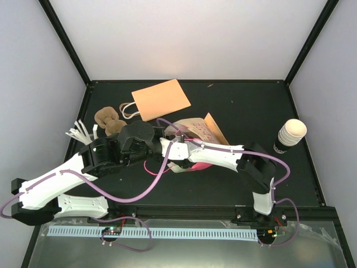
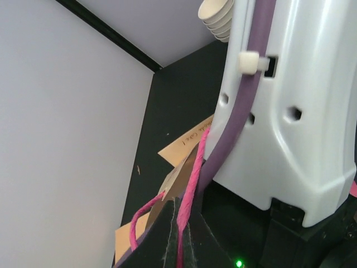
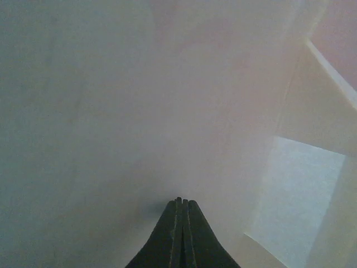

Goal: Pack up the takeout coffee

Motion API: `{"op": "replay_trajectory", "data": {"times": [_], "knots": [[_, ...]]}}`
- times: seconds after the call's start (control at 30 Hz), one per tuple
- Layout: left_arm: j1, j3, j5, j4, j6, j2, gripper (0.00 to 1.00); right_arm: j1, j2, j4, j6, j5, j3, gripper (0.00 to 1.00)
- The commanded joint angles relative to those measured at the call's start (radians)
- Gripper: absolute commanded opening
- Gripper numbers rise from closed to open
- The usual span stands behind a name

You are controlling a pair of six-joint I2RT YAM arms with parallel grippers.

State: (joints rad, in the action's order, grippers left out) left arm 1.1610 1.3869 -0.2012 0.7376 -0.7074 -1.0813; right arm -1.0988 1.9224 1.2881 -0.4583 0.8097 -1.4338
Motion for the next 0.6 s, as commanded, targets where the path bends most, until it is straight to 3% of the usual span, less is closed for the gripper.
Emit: {"op": "replay_trajectory", "data": {"times": [0.0, 0.33, 0.57], "knots": [[0.005, 0.054, 0.01, -0.058, 0.029, 0.054, 0.01, 0.027, -0.054, -0.15, 0.051, -0.178, 0.01, 0.01], [0.004, 0.014, 0.031, -0.109, 0.039, 0.052, 0.02, 0.034, -0.104, -0.249, 0.091, -0.345, 0.047, 0.01], [-0.032, 0.007, -0.004, -0.153, 0.056, -0.019, 0.01, -0.067, -0.145, -0.199, 0.116, -0.109, -0.007, 0.01]]}}
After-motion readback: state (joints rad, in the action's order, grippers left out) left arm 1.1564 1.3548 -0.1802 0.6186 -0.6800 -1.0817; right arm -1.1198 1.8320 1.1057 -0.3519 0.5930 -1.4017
